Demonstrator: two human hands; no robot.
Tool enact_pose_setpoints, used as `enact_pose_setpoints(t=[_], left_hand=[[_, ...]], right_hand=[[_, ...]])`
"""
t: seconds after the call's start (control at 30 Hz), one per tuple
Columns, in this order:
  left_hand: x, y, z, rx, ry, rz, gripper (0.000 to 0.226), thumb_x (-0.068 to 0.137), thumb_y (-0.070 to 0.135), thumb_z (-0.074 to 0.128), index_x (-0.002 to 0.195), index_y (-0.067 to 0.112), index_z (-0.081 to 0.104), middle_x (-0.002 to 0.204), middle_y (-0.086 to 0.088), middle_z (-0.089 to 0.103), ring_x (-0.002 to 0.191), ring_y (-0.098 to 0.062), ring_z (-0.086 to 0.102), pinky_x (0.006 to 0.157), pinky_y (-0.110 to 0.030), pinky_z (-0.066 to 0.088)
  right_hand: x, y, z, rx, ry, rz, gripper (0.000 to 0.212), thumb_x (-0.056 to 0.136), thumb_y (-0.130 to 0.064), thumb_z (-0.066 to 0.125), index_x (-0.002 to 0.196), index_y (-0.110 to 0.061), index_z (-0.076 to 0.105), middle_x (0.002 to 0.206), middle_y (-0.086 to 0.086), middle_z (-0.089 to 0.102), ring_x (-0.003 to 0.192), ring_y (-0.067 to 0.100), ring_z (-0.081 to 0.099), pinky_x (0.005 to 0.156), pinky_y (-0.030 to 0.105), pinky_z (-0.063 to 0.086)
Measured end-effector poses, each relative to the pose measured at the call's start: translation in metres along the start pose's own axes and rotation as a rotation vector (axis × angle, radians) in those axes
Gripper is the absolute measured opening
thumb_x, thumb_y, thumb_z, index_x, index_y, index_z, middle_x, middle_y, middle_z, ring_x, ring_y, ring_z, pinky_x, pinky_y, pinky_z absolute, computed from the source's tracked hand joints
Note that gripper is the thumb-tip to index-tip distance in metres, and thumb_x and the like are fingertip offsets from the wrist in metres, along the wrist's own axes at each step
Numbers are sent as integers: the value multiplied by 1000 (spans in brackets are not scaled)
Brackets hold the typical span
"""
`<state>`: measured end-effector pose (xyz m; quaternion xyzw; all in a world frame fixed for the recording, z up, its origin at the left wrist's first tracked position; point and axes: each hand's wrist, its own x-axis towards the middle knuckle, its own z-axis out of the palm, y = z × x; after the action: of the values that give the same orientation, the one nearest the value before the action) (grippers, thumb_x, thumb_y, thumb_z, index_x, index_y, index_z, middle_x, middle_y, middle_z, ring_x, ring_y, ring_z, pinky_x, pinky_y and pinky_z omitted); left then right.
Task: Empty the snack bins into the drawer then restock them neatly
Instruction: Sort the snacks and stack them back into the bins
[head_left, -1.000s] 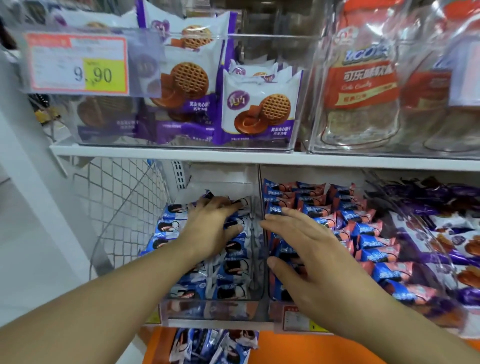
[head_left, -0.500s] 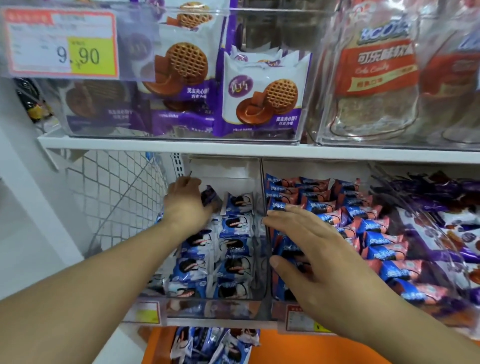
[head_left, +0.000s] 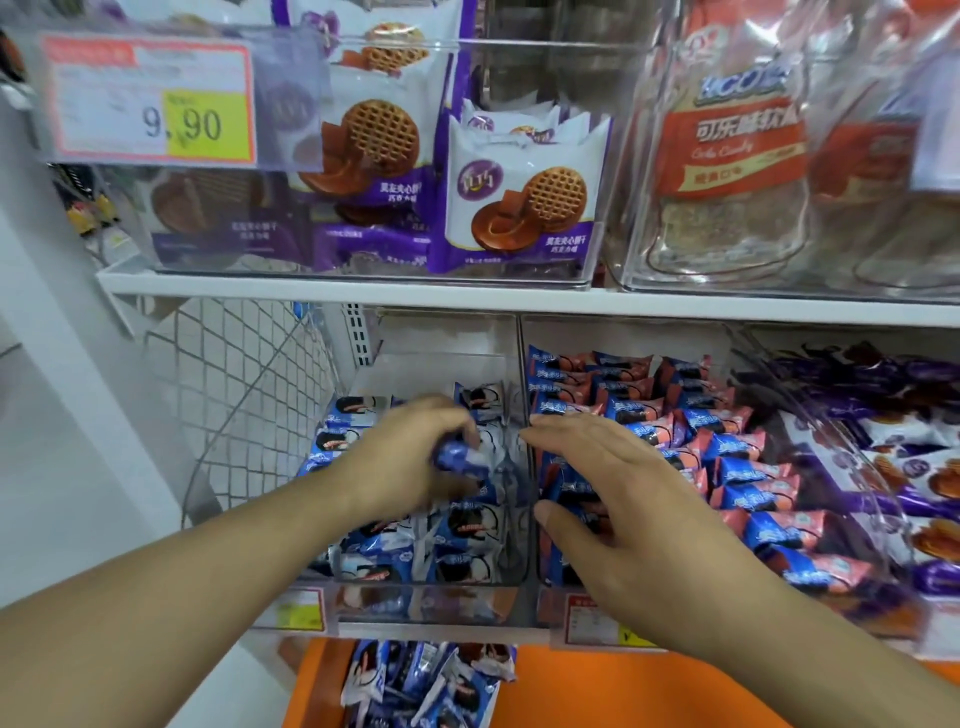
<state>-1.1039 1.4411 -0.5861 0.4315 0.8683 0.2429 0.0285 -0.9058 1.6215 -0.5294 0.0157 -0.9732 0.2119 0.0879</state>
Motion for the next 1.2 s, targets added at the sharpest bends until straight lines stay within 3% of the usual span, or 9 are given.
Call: enact_pose_setpoints(t=[0.13,0.27,0.4,0.57,0.73,0.8,0.93,1.07,1.2], left_hand=[[-3,-7,4,-61,-66,-64,28,94,42,74,120,40,65,121,21,60,109,0,57,97,-28,50],[2,-9,1,-50,-15,-169,45,89,41,79,131,37,63,113,12,68,96,-8,65,87,-32,56],[16,-2,7,42,127,-118,41,88,37,82,126,30,69,109,8,64,87,-9,57,73,-16,42],[22,1,21,183,111,3,35,96,41,70,130,33,69,135,6,62,121,-19,58,99,-36,52],[12,4,10,283,-163,-47,57,103,57,49,157,47,34,170,13,23,157,-25,16,125,-53,22],[-2,12,-7,120,-158,-114,58,105,57,46,159,50,26,172,16,9,159,-17,5,129,-45,10],[-63,30,-45,-32,-41,-164,53,105,53,43,156,53,31,166,29,15,152,6,13,122,-21,11],[-141,29,-79,39,-105,-222,67,92,72,46,155,58,27,162,39,11,150,14,10,126,-22,12],[-193,15,-104,73,-207,-287,87,73,95,31,153,65,17,158,46,4,148,19,4,125,-17,8]], right_hand=[[-1,0,-1,4,10,0,57,104,-46,54,156,-49,32,158,-39,21,138,-26,1,109,0,1],[0,2,1,-4,11,-1,57,104,-48,53,156,-50,31,157,-42,19,132,-31,-5,106,-3,-1],[0,3,2,1,25,-14,56,103,-49,54,154,-51,32,156,-42,20,134,-30,-1,108,-1,3],[2,4,2,8,32,-20,55,103,-47,55,153,-50,34,156,-40,23,136,-27,4,108,0,4],[2,5,3,5,38,-17,55,102,-45,57,154,-47,37,158,-36,27,142,-18,12,113,6,6],[3,5,4,-1,39,-21,56,102,-44,57,154,-45,38,158,-34,29,140,-20,11,113,7,5],[2,6,2,-21,50,-34,57,102,-42,59,155,-42,39,160,-29,32,148,-12,13,118,12,5],[-1,-12,3,-157,82,-98,61,99,-31,66,156,-35,44,163,-14,37,157,15,19,129,43,22],[19,-71,13,-19,38,-183,54,100,-27,67,151,-34,51,155,-17,46,148,2,30,124,19,20]])
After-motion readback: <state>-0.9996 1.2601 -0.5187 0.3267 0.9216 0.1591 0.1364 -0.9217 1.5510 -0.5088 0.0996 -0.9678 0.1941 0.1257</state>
